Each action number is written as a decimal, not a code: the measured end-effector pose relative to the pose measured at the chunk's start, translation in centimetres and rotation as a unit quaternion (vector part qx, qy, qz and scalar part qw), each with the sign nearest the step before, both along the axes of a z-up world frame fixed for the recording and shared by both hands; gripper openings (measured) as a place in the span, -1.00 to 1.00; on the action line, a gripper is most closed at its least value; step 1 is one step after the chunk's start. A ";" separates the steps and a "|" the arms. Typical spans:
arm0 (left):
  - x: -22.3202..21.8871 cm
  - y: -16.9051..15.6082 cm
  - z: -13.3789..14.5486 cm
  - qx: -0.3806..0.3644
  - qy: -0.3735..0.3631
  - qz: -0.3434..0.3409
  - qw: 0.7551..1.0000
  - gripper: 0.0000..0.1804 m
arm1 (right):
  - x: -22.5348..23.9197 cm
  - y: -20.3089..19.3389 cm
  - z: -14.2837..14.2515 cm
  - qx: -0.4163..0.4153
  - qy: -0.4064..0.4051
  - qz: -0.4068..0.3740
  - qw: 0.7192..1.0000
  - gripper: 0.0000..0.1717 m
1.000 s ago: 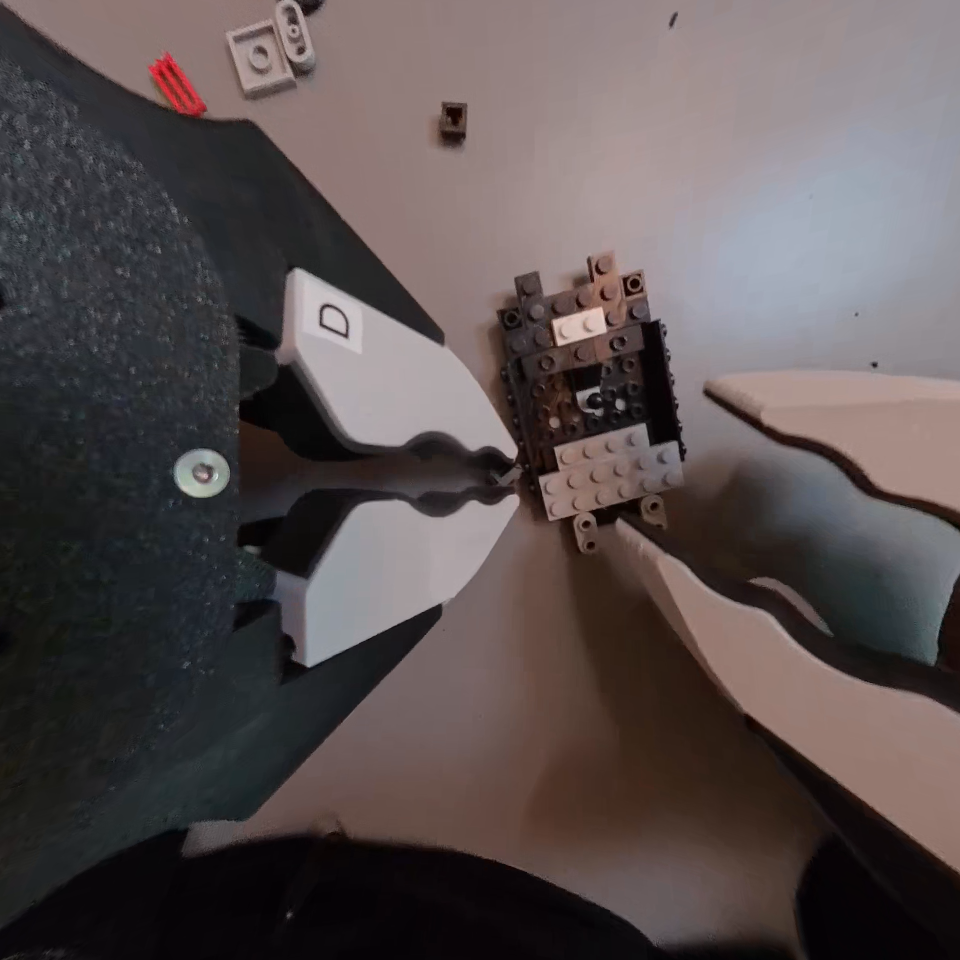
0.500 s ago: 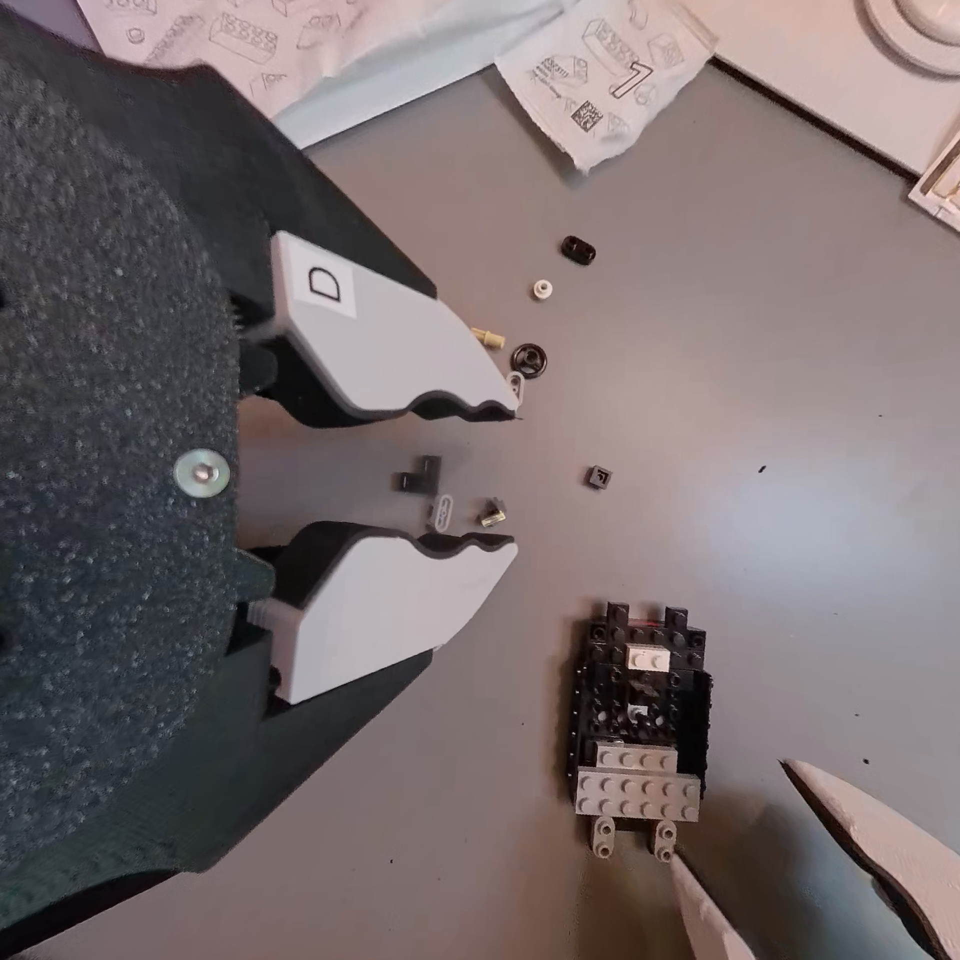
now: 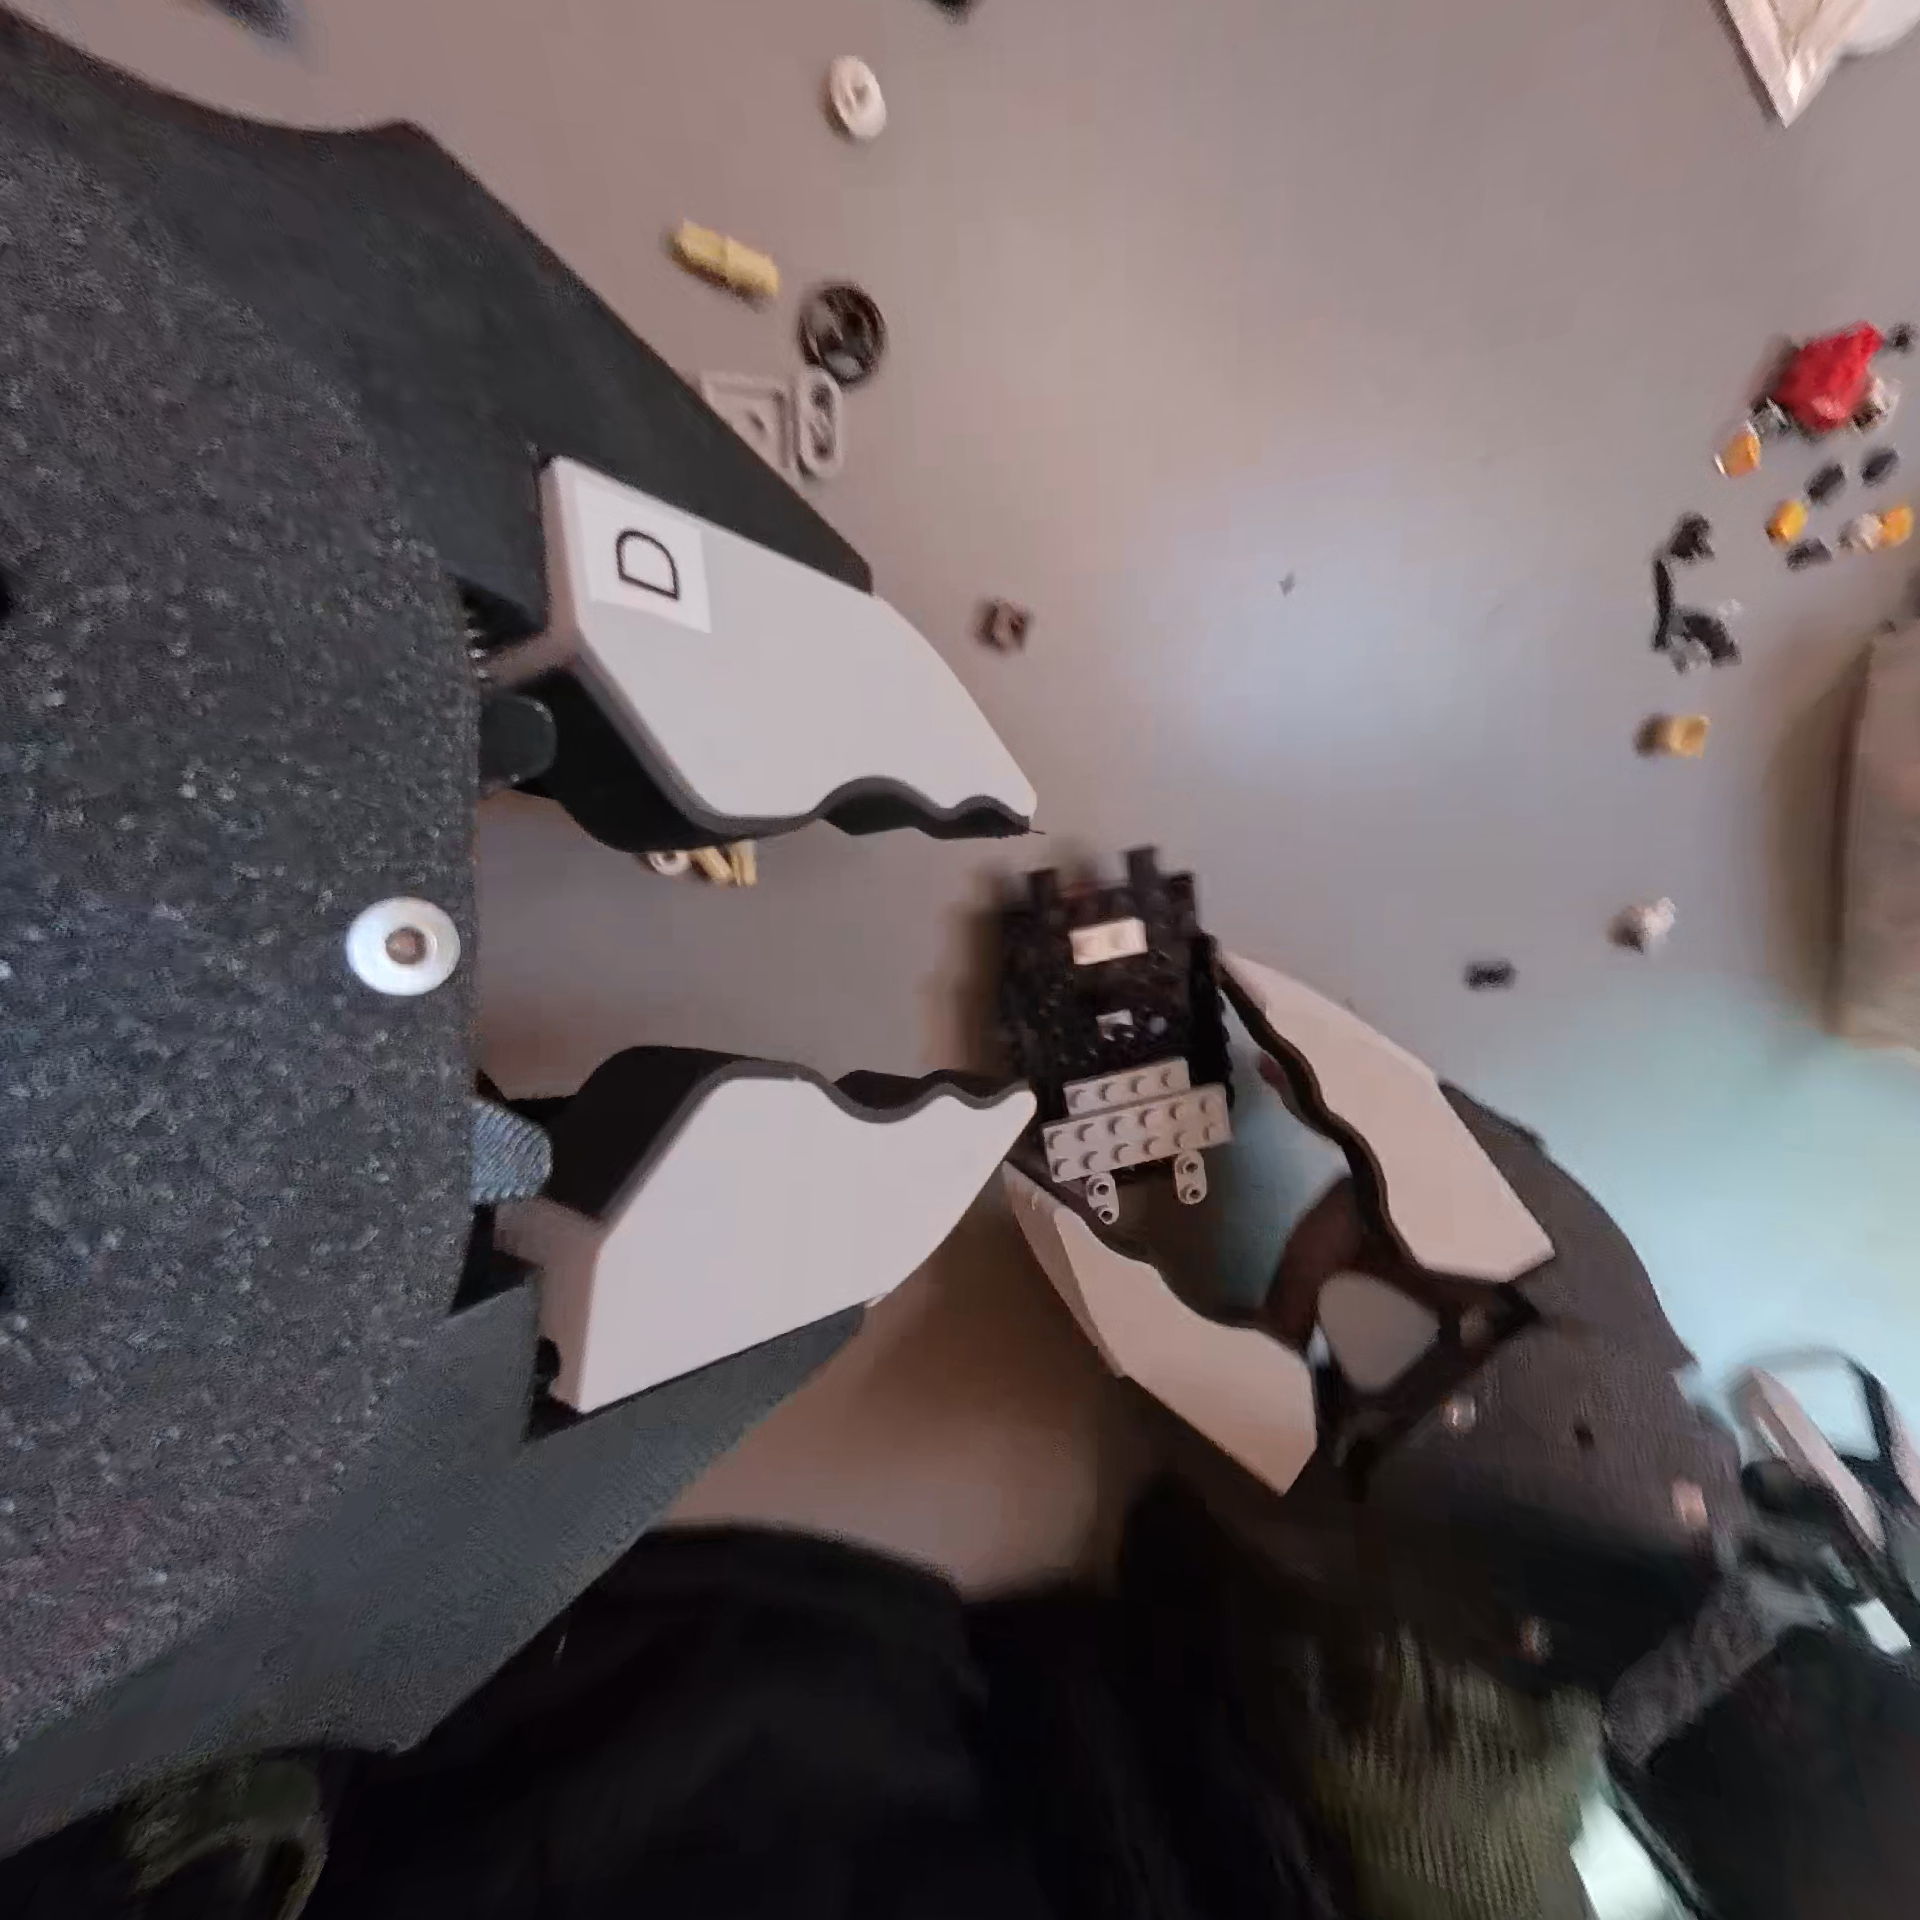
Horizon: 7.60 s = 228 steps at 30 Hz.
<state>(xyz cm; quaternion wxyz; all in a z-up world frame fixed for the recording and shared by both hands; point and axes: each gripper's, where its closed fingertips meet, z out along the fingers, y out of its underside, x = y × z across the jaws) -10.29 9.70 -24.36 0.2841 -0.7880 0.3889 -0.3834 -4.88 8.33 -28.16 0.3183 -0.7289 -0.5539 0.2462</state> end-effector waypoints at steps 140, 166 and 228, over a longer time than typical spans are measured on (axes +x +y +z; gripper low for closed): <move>5.2 -0.1 0.1 0.379 0.171 -0.016 0.909 -0.35 | 1.0 0.7 4.7 -0.247 0.253 -0.055 0.934 -0.95; 5.7 -4.5 -2.6 0.413 0.146 -0.205 0.875 -0.84 | 2.8 -5.1 4.1 0.381 0.032 0.214 0.899 -0.94; 5.5 -0.5 1.6 0.676 0.301 -0.098 0.665 -0.85 | 2.8 -1.5 6.8 -0.245 0.304 -0.018 0.920 -0.54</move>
